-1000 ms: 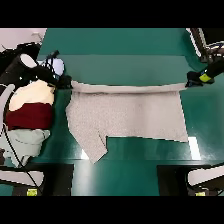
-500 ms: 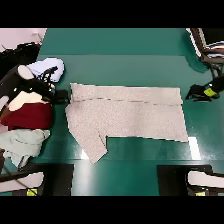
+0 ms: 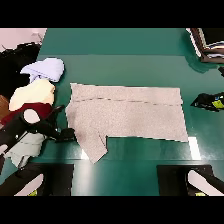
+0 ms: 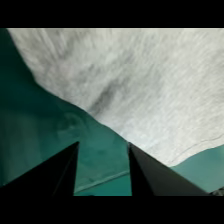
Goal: Fold the shirts.
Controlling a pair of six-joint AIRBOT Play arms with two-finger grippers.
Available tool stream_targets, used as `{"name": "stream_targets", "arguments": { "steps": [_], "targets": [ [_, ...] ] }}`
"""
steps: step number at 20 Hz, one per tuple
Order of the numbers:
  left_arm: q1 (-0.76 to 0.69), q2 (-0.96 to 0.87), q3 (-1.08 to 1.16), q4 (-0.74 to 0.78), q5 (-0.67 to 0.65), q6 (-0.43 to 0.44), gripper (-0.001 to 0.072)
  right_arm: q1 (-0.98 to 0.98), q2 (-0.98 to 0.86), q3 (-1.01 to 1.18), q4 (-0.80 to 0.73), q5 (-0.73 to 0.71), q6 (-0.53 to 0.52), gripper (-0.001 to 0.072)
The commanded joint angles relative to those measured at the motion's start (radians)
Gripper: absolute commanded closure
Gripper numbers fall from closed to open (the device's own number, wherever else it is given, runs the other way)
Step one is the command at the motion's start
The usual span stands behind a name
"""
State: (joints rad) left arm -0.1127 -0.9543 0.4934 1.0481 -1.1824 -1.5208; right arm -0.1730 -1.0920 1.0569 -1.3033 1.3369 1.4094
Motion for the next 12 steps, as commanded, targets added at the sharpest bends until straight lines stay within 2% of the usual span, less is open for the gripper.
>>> {"name": "stream_targets", "arguments": {
  "steps": [1,7,8,9,11,12],
  "targets": [
    [-0.012,0.026,-0.083,-0.069,0.103,0.003,0.0345,-0.002,0.036,-0.016,0.055,-0.008,0.001,0.0229],
    [-0.012,0.026,-0.084,-0.166,0.259,0.035,0.0348,-0.002,0.036,-0.016,0.056,0.021,0.007,0.0229],
    [-0.012,0.026,-0.084,-0.166,0.270,0.030,0.0399,-0.002,0.036,-0.016,0.055,0.037,0.007,0.0229],
    [-0.012,0.026,-0.083,-0.166,0.274,0.029,0.0571,-0.005,0.036,-0.016,0.051,0.055,0.006,0.0229],
    [-0.012,0.026,-0.080,-0.166,0.265,0.031,0.0687,-0.039,0.037,-0.027,0.051,0.102,0.006,0.0229],
    [-0.012,0.026,-0.071,-0.166,0.246,0.040,0.0687,-0.069,0.039,-0.050,0.050,0.135,0.006,0.0228]
  ]
}}
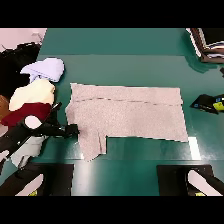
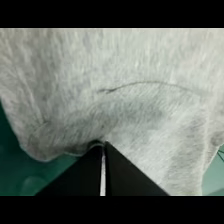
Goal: Fold the shirts.
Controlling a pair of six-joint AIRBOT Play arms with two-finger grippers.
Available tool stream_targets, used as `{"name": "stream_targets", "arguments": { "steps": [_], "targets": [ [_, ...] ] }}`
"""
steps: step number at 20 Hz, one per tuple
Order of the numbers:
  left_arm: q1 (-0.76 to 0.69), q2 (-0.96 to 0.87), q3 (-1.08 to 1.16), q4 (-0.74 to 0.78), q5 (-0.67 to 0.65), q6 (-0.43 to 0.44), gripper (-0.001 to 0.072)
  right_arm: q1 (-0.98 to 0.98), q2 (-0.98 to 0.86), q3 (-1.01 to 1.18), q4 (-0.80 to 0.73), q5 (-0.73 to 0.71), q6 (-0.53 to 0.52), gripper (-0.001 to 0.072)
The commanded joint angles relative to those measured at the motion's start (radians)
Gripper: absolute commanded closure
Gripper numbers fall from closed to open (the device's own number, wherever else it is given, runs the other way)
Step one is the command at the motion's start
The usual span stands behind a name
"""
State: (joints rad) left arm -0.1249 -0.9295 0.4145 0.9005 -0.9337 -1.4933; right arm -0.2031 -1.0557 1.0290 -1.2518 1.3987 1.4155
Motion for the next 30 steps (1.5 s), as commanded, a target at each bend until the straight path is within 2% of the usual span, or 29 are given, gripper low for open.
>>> {"name": "stream_targets", "arguments": {
  "steps": [1,4,8,9,13,15,16,17,18,20,23,25,27,30],
  "targets": [
    [0.000,0.001,0.023,-0.018,-0.024,0.033,0.0688,-0.079,0.014,-0.067,-0.017,0.104,0.000,0.0229],
    [0.000,0.001,0.069,-0.018,-0.055,0.062,0.0687,-0.230,0.060,-0.249,-0.083,0.101,0.010,0.0229],
    [0.000,0.001,0.088,-0.020,-0.040,0.062,0.0688,-0.435,0.030,-0.451,0.043,0.061,-0.002,0.0230],
    [0.000,0.001,0.088,-0.019,-0.035,0.061,0.0687,-0.452,0.012,-0.482,0.089,0.043,-0.014,0.0255],
    [0.000,0.001,0.088,-0.019,-0.032,0.061,0.0688,-0.394,-0.055,-0.517,0.152,-0.035,-0.023,0.0264],
    [0.000,0.001,0.088,-0.019,-0.035,0.061,0.0687,-0.326,-0.066,-0.507,0.159,-0.080,-0.023,0.0426],
    [0.000,0.001,0.088,-0.018,-0.037,0.061,0.0687,-0.293,-0.065,-0.499,0.158,-0.105,-0.022,0.0431],
    [0.000,0.001,0.088,-0.017,-0.038,0.061,0.0687,-0.261,-0.065,-0.486,0.157,-0.121,-0.022,0.0563],
    [0.000,0.001,0.089,-0.017,-0.045,0.061,0.0688,-0.235,-0.065,-0.472,0.156,-0.132,-0.022,0.0631],
    [0.000,0.001,0.089,-0.011,-0.074,0.061,0.0689,-0.188,-0.065,-0.444,0.141,-0.134,-0.022,0.0698],
    [0.000,0.045,0.088,0.024,-0.143,0.048,0.0691,-0.120,-0.064,-0.391,0.040,-0.065,-0.022,0.0699],
    [0.000,0.155,0.088,0.117,-0.183,-0.032,0.0691,-0.083,-0.030,-0.373,-0.035,-0.019,-0.020,0.0701],
    [0.000,0.267,0.088,0.189,-0.298,-0.088,0.0690,-0.071,0.047,-0.373,-0.053,0.019,-0.018,0.0701],
    [0.000,0.412,0.089,0.141,-0.509,-0.137,0.0689,-0.071,0.207,-0.372,-0.060,0.145,0.000,0.0702]
  ]
}}
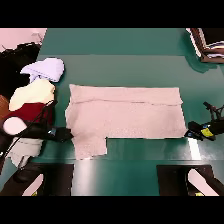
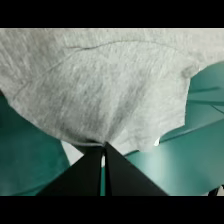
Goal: Fold the shirts.
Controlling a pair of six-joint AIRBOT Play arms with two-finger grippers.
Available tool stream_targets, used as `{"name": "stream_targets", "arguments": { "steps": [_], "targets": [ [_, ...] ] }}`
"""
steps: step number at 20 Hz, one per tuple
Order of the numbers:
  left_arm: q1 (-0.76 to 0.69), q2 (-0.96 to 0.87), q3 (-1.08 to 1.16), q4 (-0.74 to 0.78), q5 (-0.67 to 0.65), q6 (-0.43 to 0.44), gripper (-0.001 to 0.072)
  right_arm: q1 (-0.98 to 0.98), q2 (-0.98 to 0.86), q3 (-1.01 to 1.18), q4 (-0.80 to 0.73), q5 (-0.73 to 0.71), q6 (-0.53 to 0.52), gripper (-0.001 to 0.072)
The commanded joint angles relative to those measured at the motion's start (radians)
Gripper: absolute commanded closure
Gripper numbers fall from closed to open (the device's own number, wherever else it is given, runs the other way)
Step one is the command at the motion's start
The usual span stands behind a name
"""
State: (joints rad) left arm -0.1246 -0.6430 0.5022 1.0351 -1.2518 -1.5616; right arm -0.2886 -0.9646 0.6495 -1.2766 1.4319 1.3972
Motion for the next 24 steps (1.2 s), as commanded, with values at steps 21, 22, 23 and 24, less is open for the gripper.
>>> {"name": "stream_targets", "arguments": {
  "steps": [21,22,23,24],
  "targets": [
    [0.067,-0.483,0.351,0.154,0.417,0.025,0.0647,0.280,-0.555,0.737,0.056,-0.109,0.086,0.0695],
    [0.067,-0.509,0.374,0.154,0.423,0.025,0.0313,0.278,-0.584,0.767,0.055,-0.099,0.085,0.0562],
    [0.067,-0.524,0.397,0.155,0.419,0.024,0.0032,0.269,-0.603,0.791,0.057,-0.086,0.084,0.0390],
    [0.067,-0.526,0.419,0.155,0.403,0.025,0.0069,0.254,-0.614,0.809,0.066,-0.063,0.064,0.0334]
  ]
}}
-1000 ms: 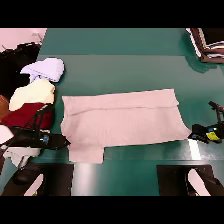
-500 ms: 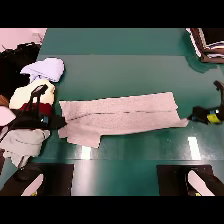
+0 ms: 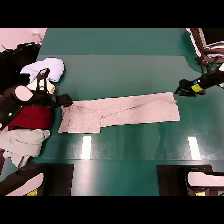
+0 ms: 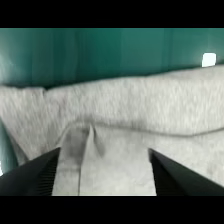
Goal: Fold the shirts.
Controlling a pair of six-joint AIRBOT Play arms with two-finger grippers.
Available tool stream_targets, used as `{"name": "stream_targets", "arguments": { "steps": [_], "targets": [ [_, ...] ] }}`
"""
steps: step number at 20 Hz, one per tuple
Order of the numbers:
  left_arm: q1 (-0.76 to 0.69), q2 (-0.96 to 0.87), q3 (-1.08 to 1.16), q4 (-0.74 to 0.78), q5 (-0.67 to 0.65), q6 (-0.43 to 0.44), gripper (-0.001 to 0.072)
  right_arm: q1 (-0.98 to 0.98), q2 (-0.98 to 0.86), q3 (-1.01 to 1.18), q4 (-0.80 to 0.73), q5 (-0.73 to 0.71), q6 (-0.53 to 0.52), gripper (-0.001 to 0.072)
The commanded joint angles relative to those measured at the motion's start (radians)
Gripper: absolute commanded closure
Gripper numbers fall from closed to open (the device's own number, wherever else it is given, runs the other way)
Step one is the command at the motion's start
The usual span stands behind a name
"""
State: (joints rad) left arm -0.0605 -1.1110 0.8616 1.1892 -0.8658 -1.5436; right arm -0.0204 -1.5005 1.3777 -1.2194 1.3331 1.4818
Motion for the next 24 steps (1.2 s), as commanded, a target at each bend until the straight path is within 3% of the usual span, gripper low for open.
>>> {"name": "stream_targets", "arguments": {
  "steps": [1,5,6,8,10,12,15,16,17,18,19,24],
  "targets": [
    [0.003,-0.057,0.089,0.001,-0.016,0.008,0.0139,-0.033,-0.078,0.083,0.031,0.053,-0.054,0.0332],
    [0.000,-0.058,0.145,-0.060,-0.130,0.011,0.0589,-0.156,-0.074,0.011,0.053,0.127,-0.146,0.0332],
    [-0.006,-0.058,0.145,-0.090,-0.132,0.030,0.0668,-0.190,-0.075,-0.034,0.085,0.122,-0.184,0.0323],
    [-0.044,-0.058,0.145,-0.114,-0.109,0.041,0.0686,-0.262,-0.097,-0.119,0.188,0.113,-0.239,0.0078],
    [-0.110,-0.058,0.145,-0.128,-0.059,0.032,0.0687,-0.312,-0.145,-0.182,0.297,0.104,-0.290,0.0083],
    [-0.194,-0.061,0.145,-0.128,0.027,0.004,0.0687,-0.319,-0.190,-0.220,0.370,0.094,-0.333,0.0190],
    [-0.303,-0.133,0.167,-0.147,0.074,-0.005,0.0687,-0.267,-0.216,-0.230,0.410,0.069,-0.351,0.0199],
    [-0.332,-0.172,0.181,-0.167,0.077,-0.005,0.0687,-0.243,-0.215,-0.230,0.409,0.055,-0.359,0.0257],
    [-0.360,-0.220,0.201,-0.194,0.091,-0.002,0.0687,-0.222,-0.214,-0.223,0.408,0.049,-0.374,0.0414],
    [-0.386,-0.267,0.224,-0.206,0.104,0.000,0.0687,-0.198,-0.214,-0.210,0.409,0.056,-0.396,0.0625],
    [-0.411,-0.318,0.254,-0.211,0.107,0.000,0.0687,-0.178,-0.210,-0.185,0.409,0.076,-0.414,0.0698],
    [-0.511,-0.521,0.385,-0.247,0.091,-0.001,0.0687,-0.089,-0.070,0.000,0.417,0.166,-0.344,0.0699]
  ]
}}
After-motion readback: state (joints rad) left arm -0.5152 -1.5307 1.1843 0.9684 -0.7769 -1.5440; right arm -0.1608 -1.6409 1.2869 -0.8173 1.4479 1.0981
